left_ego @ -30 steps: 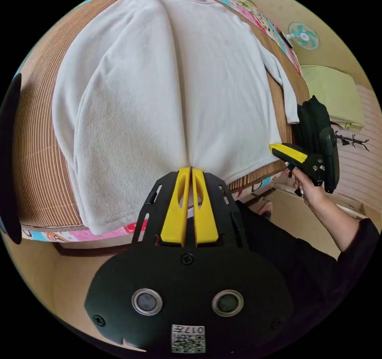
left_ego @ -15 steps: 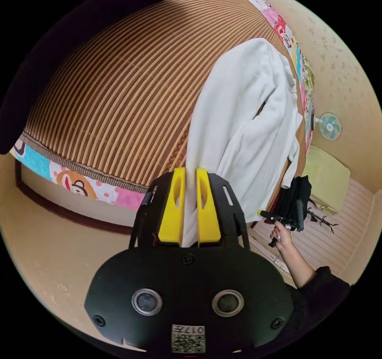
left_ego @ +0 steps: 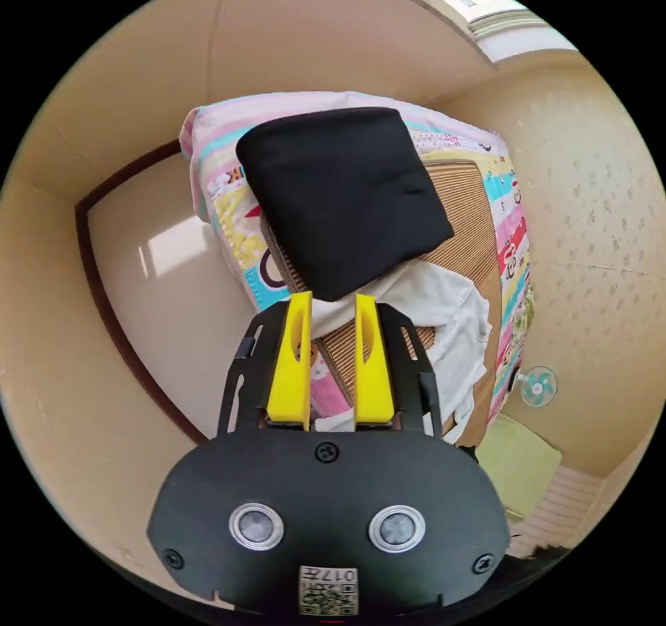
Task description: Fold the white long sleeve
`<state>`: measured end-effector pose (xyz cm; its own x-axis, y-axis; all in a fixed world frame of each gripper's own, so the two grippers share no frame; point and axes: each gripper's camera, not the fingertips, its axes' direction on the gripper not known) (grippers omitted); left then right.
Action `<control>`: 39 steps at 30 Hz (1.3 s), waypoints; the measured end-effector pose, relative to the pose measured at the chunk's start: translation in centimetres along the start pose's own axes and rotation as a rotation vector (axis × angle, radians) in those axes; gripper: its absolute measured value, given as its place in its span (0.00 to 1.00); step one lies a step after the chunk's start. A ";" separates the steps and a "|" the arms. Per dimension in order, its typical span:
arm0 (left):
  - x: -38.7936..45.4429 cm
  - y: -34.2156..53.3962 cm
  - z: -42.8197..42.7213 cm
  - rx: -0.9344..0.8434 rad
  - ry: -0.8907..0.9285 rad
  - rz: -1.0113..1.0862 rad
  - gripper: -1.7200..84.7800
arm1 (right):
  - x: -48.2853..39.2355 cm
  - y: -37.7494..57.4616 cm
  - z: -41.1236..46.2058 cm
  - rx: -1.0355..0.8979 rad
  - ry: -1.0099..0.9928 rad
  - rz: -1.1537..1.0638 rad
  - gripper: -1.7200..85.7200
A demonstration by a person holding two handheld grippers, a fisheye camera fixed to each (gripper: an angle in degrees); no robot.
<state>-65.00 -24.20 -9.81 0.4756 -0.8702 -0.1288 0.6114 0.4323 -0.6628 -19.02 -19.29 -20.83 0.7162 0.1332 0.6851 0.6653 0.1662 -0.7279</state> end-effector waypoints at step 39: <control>34.0 25.1 4.9 -0.294 0.785 0.613 0.18 | 7.6 7.1 -1.9 -0.044 -0.020 -0.221 0.02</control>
<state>-30.38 -41.80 -27.20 0.0424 -0.4753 -0.8788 0.1749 0.8695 -0.4618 -8.44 -18.97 -20.83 0.5478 0.1180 0.8283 0.8146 0.1504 -0.5601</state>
